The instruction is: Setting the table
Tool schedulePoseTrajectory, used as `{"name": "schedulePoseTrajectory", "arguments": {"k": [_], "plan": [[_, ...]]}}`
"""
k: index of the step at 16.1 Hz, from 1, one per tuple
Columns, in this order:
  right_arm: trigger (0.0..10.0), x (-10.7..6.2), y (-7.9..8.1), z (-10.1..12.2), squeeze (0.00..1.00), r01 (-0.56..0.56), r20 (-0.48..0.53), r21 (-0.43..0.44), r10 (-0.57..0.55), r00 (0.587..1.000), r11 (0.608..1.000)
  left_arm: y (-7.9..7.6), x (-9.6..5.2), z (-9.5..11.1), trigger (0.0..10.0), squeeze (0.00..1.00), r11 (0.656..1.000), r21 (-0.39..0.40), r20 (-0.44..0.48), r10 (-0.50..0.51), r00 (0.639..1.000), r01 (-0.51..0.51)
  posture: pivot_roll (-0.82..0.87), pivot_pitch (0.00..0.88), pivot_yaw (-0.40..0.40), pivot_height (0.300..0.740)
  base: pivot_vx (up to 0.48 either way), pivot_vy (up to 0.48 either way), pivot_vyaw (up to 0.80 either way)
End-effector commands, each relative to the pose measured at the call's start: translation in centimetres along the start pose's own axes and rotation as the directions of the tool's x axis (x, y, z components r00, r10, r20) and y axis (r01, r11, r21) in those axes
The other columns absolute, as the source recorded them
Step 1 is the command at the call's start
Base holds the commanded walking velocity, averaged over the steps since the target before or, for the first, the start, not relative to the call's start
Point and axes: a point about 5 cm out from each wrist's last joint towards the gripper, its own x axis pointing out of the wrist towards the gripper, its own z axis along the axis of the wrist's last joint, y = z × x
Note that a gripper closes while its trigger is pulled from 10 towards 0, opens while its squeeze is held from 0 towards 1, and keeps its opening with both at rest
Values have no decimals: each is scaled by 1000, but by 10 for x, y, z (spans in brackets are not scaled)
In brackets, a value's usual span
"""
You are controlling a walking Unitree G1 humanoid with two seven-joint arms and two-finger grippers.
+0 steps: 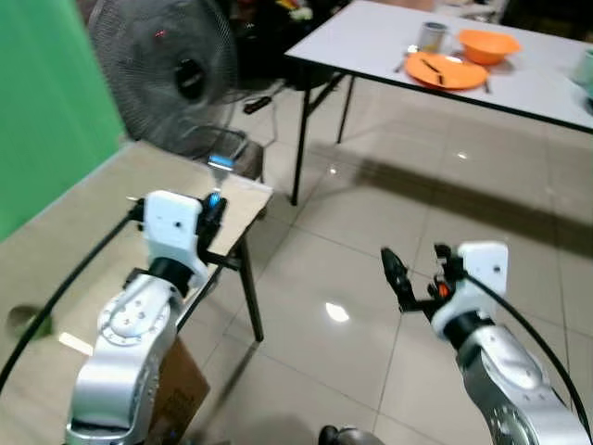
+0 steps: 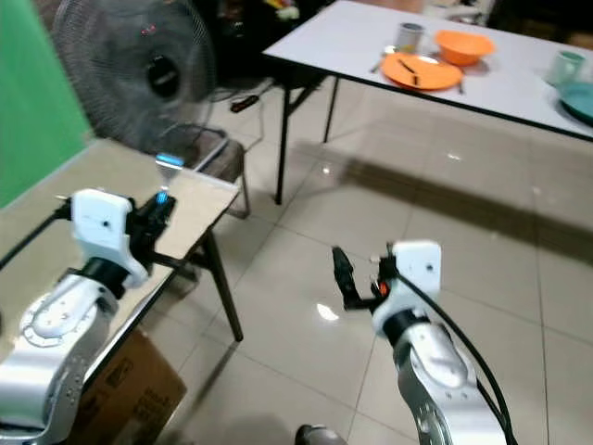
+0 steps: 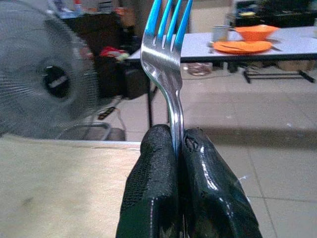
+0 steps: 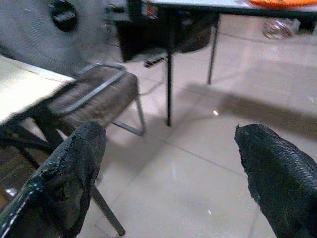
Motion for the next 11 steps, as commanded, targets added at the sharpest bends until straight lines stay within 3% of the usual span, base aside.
{"name": "schedulePoseTrajectory", "arguments": {"k": [1,5,11], "plan": [[10000,-2,-4,8,0,28,43,-15,-27,999,999,-3,2,0,10000,0,1000,14,-1,-27,1000,27,67,0,44,740,0,0,-763],[10000,1,-3,13,0,28,80,7,-29,996,1000,-5,11,-2,10000,0,999,3,-13,-45,999,45,58,0,57,740,209,0,-761],[10000,4,-8,17,0,26,109,-13,-25,994,1000,0,14,-4,10000,0,999,1,-6,-43,999,43,55,0,48,740,345,0,0]]}}
